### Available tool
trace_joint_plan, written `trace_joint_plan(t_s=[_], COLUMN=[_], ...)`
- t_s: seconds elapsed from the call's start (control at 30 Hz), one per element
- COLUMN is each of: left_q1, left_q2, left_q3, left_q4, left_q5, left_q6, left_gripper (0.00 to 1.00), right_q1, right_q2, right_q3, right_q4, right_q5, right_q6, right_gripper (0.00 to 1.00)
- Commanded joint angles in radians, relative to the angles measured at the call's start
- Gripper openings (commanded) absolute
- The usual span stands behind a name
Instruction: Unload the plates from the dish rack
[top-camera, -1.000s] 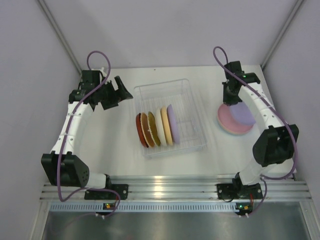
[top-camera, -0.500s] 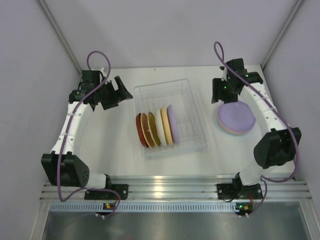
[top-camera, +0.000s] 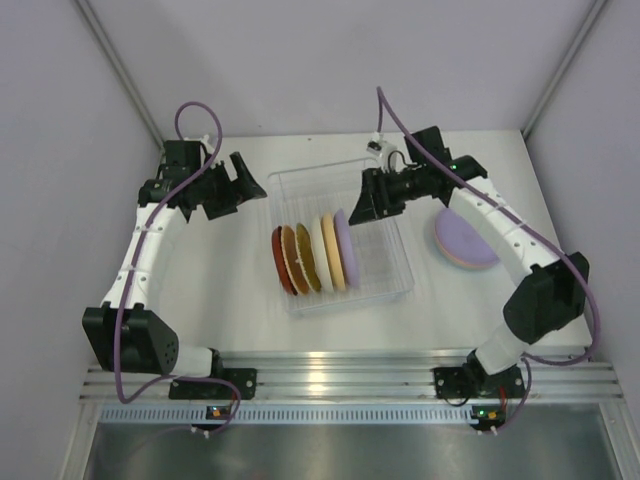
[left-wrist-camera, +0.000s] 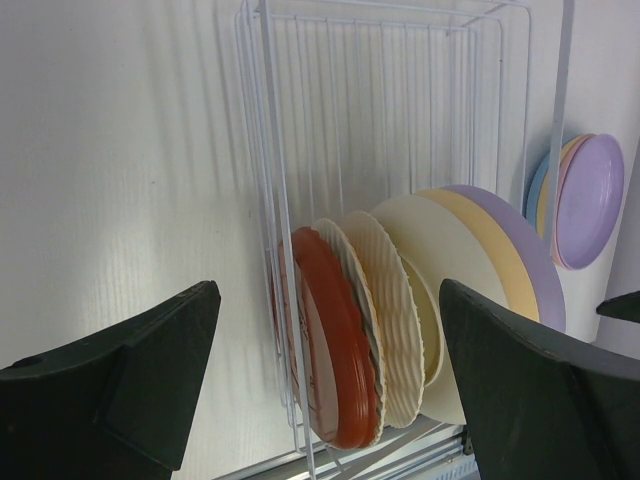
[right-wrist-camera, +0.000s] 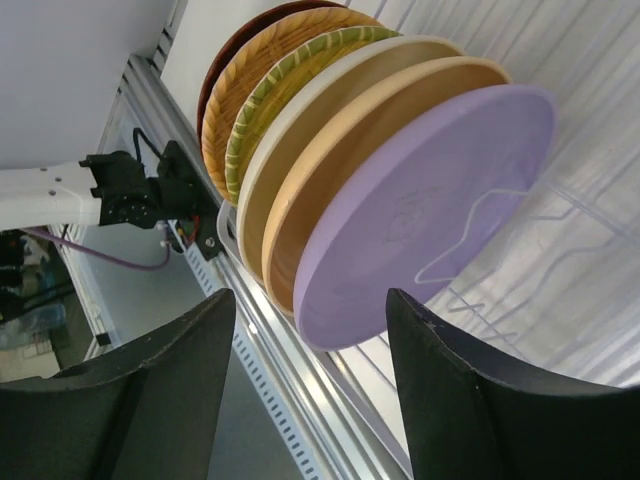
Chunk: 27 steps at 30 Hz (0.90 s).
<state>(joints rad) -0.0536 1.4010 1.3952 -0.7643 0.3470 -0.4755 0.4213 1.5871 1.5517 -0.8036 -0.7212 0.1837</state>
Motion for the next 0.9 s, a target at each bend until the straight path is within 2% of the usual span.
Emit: trace_joint_plan(t_s=[0.0,0.23,0.5,0.6,0.63,0.7,0.73,0.8,0.87], left_q1=[-0.003,-0.003,-0.003,-0.003,-0.003,-0.003,-0.003,-0.003,-0.003], left_q2=[-0.019,-0.02,-0.025,-0.025,-0.025,-0.027,-0.027,-0.028,-0.028], left_q3=[0.016,0.01,-0.001,-0.001,-0.001,-0.002,-0.002,-0.002,-0.001], left_q4=[0.014,0.016,0.02,0.02,0.022,0.022,0.022,0.022,0.022], left_q5=[0.0,-0.003,-0.009,-0.009,-0.009,-0.009,-0.009,-0.011,-0.011], left_q6=[0.012,0.014,0.017,0.017,0.017,0.017,0.018,0.018,0.018], left_gripper=[0.96,0.96,0.96,0.96,0.96,0.96,0.96,0.96,0.96], right_q1=[0.039,0.077,0.12,0.128,0.129,0.129,0.128,0.128,0.125], right_q2=[0.033,0.102,0.149,0.154,0.155,0.155,0.157,0.148,0.143], right_q3=[0.019,0.059,0.047,0.044,0.044,0.045,0.048,0.059,0.073], right_q4=[0.067,0.006,0.006,0.01,0.012,0.009,0.009,0.003,-0.006], right_q5=[-0.064,-0.009,-0.02,-0.041,-0.046,-0.063,-0.069,-0.093,-0.121], right_q6=[0.013,-0.023,-0.032,-0.032,-0.033,-0.035,-0.038,-0.039,-0.053], right_gripper=[0.62,0.59,0.48,0.38,0.27,0.17,0.09,0.01,0.0])
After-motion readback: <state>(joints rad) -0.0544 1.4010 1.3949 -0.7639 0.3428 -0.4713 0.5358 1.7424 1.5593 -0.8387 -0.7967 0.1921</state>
